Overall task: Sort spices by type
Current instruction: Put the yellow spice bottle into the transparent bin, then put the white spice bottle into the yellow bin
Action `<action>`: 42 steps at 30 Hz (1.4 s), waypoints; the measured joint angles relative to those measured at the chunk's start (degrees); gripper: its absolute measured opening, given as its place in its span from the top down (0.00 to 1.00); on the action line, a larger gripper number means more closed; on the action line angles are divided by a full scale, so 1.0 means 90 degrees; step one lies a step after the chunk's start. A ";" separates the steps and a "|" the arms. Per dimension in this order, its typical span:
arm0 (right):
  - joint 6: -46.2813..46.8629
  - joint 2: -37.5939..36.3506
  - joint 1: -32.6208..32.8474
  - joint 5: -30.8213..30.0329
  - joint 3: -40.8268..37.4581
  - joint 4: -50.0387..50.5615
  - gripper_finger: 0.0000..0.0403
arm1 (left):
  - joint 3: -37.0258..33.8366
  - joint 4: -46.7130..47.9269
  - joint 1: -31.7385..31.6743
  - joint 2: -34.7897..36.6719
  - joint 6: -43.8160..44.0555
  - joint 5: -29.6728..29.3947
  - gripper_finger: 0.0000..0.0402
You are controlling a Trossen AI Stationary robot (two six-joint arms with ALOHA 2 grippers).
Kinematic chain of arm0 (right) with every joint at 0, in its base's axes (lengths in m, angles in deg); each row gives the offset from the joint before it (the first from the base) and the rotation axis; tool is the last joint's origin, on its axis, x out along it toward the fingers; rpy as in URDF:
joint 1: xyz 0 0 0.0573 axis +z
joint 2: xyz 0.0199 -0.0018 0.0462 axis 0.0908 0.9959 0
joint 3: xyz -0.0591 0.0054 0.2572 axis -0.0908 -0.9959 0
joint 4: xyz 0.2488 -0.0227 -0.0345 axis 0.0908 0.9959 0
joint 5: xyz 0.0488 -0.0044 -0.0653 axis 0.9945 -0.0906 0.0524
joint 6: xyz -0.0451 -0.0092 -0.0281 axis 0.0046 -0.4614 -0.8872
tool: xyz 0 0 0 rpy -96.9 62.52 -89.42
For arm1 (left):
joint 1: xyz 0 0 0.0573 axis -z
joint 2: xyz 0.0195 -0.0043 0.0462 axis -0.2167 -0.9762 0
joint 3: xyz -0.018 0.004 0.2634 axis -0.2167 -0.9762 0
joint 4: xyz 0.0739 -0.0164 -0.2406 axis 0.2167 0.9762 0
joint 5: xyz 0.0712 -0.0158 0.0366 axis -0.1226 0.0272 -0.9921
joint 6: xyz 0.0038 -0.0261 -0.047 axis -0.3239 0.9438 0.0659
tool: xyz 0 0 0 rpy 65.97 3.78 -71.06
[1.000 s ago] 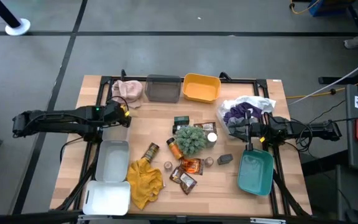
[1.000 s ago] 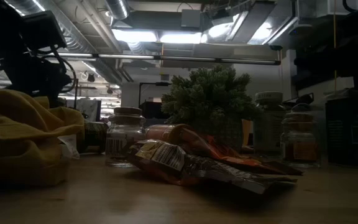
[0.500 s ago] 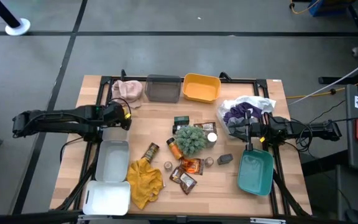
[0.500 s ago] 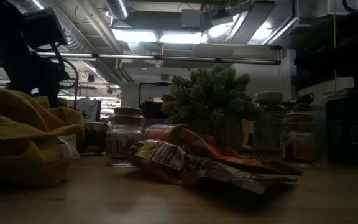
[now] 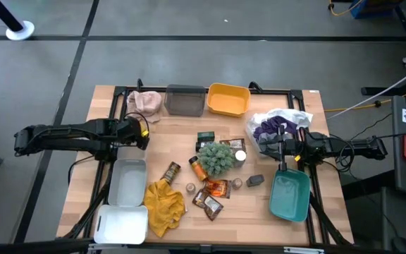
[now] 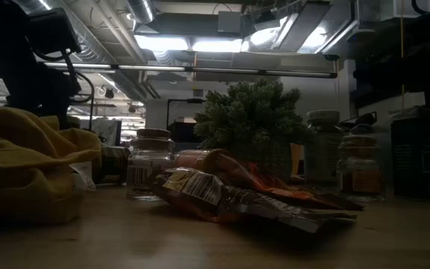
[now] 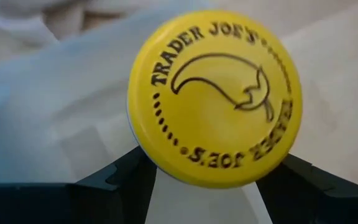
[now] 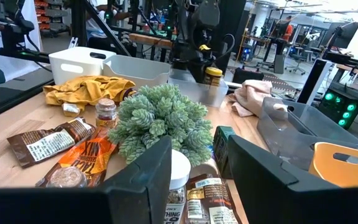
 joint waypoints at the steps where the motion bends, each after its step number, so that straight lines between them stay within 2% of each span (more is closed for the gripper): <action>1: 0.0001 0.0001 -0.0002 0.0002 0.0000 -0.0004 0.61 | 0.0000 0.0000 0.0000 0.0000 0.0061 0.0111 0.41; 11: 0.0001 0.0000 -0.0001 0.0000 0.0000 -0.0007 0.61 | 0.0002 0.0536 0.0000 0.0000 0.0894 0.0953 0.41; 17: 0.0000 0.0001 -0.0002 0.0001 0.0000 -0.0005 0.61 | 0.0002 0.0531 0.0002 0.0001 0.0597 0.1415 0.41; 24: 0.0001 0.0002 -0.0002 0.0001 0.0000 -0.0005 0.61 | 0.0002 0.0532 0.0002 0.0152 0.0575 0.1463 0.41; 31: 0.0000 0.0000 -0.0002 0.0000 0.0000 -0.0005 0.61 | 0.0012 0.0538 0.0002 0.0611 0.0553 0.1543 0.41; 42: 0.0002 0.0000 -0.0002 0.0000 0.0000 -0.0293 0.61 | 0.0498 0.0788 0.0002 0.1367 0.0279 0.2186 0.41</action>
